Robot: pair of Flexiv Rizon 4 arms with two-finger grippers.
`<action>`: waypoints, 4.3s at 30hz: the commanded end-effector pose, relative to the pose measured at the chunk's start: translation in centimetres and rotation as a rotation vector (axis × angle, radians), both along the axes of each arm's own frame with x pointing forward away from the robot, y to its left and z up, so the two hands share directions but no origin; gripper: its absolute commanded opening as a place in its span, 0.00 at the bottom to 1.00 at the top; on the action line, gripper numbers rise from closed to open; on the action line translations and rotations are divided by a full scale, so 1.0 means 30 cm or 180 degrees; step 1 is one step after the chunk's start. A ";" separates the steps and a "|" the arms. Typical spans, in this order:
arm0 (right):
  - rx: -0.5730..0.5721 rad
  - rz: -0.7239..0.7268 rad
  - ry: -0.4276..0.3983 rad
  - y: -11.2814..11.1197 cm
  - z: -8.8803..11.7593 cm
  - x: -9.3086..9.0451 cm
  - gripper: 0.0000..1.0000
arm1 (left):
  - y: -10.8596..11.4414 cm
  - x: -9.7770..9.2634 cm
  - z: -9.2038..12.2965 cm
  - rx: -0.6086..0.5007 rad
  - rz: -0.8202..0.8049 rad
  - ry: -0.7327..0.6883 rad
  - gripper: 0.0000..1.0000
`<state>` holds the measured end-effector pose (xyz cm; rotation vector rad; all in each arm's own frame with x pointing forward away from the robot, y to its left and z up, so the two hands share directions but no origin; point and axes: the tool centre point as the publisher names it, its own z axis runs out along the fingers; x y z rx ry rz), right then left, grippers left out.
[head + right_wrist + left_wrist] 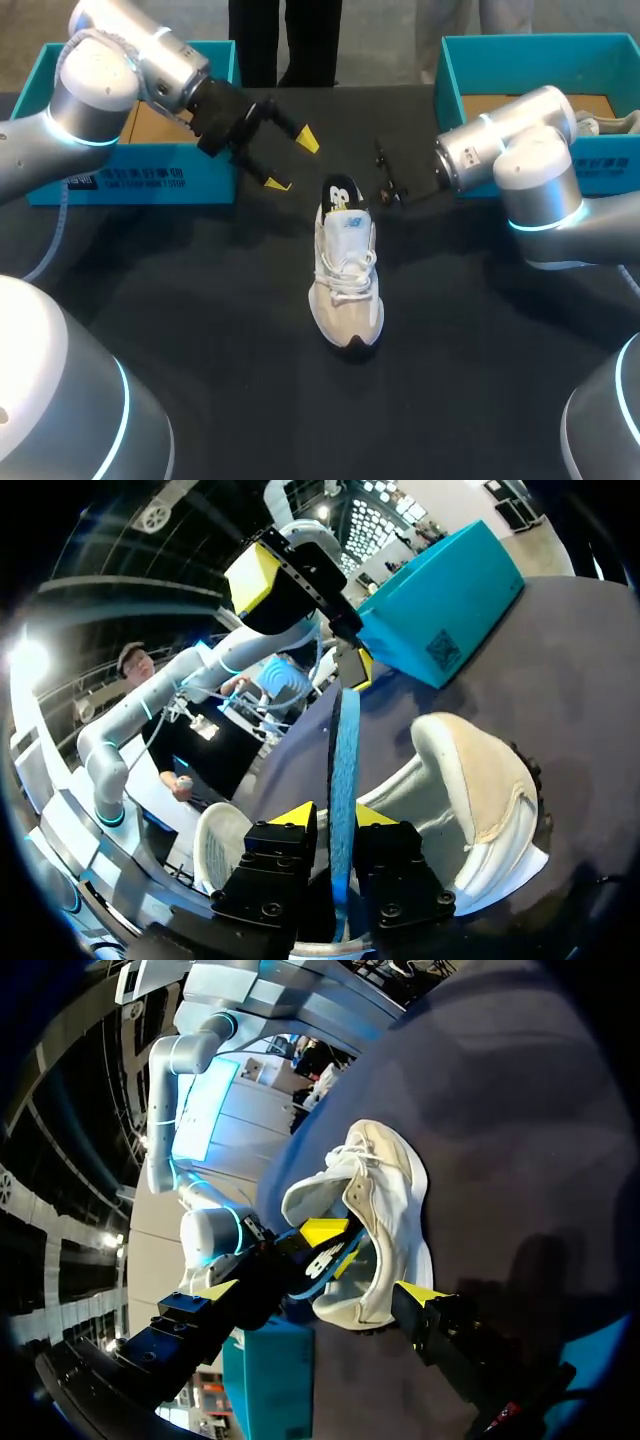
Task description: Take the shoe out of the shoebox, open the shoe tongue, remove and reinsert the insole, then place the shoe into the shoebox
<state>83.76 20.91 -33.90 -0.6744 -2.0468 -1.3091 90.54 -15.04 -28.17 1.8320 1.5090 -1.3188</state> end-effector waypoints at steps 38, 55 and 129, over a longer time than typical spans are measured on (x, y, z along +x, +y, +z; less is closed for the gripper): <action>-0.0118 0.0183 0.0051 -0.002 -0.005 0.037 0.00 | 0.009 -0.006 -0.001 0.0024 0.0028 -0.0010 1.00; -0.0185 0.0184 0.0255 0.000 -0.022 -0.034 0.01 | 0.003 -0.007 -0.006 0.0020 -0.0002 -0.0005 1.00; -0.0539 0.0168 0.0184 -0.002 0.004 0.039 0.31 | 0.010 -0.020 -0.006 0.0013 -0.0002 -0.0010 1.00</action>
